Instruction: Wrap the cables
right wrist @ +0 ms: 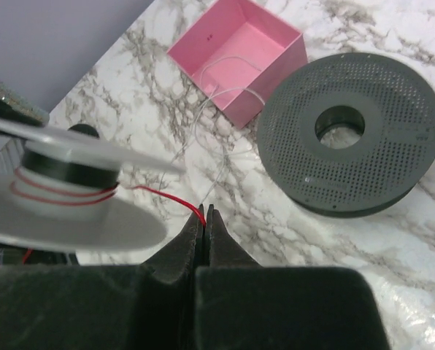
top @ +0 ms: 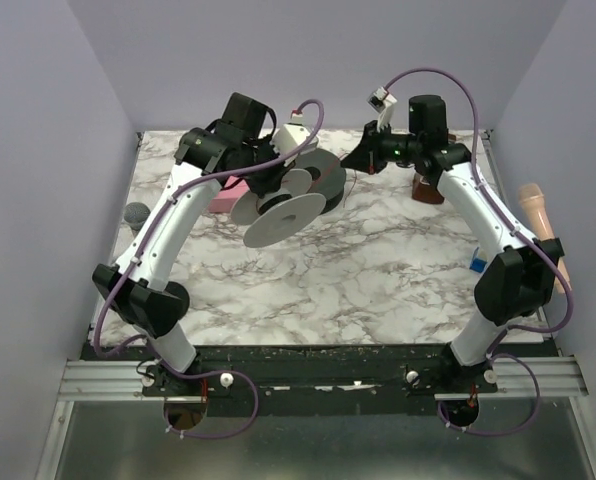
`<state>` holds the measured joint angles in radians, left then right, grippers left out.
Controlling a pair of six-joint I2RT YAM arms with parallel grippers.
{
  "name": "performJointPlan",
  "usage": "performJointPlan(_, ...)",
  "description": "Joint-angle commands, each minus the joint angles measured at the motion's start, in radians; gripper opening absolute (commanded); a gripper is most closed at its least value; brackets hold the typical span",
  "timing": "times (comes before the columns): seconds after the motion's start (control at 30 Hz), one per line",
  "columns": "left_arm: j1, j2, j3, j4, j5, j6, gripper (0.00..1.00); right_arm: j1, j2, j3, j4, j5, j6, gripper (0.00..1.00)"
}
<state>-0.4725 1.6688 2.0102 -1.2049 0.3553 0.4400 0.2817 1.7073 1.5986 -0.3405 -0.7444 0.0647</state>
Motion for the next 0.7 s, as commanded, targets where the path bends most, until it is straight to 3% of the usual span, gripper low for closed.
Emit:
performJointPlan(0.0,-0.055,-0.006,-0.076,0.25,-0.301,-0.043,0.0,0.04,0.001,0.144,-0.285,0.031,-0.054,0.01)
performJointPlan(0.13,-0.075,0.041,-0.119,0.447,-0.459,-0.078,0.0,0.089,0.034,0.277,-0.414,-0.056,-0.068,0.01)
performJointPlan(0.27,-0.069,0.092,-0.107,0.588,-0.5,-0.2,0.0,0.106,-0.02,0.181,-0.202,-0.196,0.185,0.01)
performJointPlan(0.43,-0.06,0.175,-0.006,0.666,-0.481,-0.392,0.0,0.204,-0.054,0.141,-0.011,-0.191,0.34,0.01)
performJointPlan(0.67,-0.003,0.269,0.225,0.654,-0.317,-0.705,0.0,0.307,-0.07,0.08,0.072,-0.024,0.297,0.01)
